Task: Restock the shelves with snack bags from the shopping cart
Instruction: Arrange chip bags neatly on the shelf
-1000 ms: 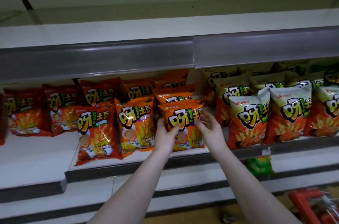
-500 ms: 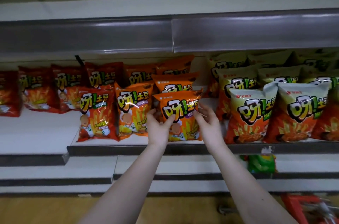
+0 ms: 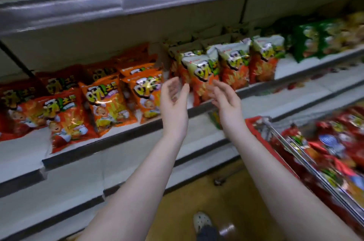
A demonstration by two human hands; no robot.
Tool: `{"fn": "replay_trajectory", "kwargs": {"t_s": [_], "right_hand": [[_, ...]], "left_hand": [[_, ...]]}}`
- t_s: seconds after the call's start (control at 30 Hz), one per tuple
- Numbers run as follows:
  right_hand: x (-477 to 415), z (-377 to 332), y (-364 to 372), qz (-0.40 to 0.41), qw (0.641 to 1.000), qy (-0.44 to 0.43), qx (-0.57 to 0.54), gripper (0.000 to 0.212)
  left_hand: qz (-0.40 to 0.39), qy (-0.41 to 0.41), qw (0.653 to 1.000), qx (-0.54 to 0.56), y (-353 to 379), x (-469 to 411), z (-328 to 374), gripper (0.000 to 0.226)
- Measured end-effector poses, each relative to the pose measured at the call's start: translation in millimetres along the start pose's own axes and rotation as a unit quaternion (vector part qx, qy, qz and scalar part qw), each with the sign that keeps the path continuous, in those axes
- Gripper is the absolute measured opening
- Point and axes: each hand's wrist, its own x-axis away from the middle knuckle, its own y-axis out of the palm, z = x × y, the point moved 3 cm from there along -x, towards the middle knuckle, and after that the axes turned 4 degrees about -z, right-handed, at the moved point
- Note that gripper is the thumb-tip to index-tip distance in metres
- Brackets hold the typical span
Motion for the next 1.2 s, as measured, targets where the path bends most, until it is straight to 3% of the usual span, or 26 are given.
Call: {"fn": "replay_trajectory", "kwargs": {"t_s": [0.17, 0.3, 0.37, 0.53, 0.87, 1.2], "right_hand": [[62, -27, -91, 0.102, 0.995, -0.003, 0.021, 0.020], [114, -40, -180, 0.187, 0.982, 0.004, 0.032, 0.022], [124, -40, -198, 0.205, 0.978, 0.018, 0.037, 0.021], [195, -27, -338, 0.298, 0.950, 0.061, 0.066, 0.011], [218, 19, -516, 0.261, 0.955, 0.140, 0.035, 0.010], [161, 52, -627, 0.222, 0.960, 0.163, 0.050, 0.012]], "left_hand": [[-0.124, -0.053, 0.989, 0.061, 65, 71, 20, 0.021], [-0.232, -0.074, 0.969, 0.046, 133, 129, 32, 0.018], [-0.243, -0.069, 0.966, 0.048, 144, 137, 30, 0.018], [-0.341, -0.119, 0.930, 0.065, 251, 234, 24, 0.014], [-0.320, -0.200, 0.926, 0.027, 423, 346, 2, 0.009], [-0.256, -0.228, 0.940, 0.003, 528, 332, -42, 0.009]]}}
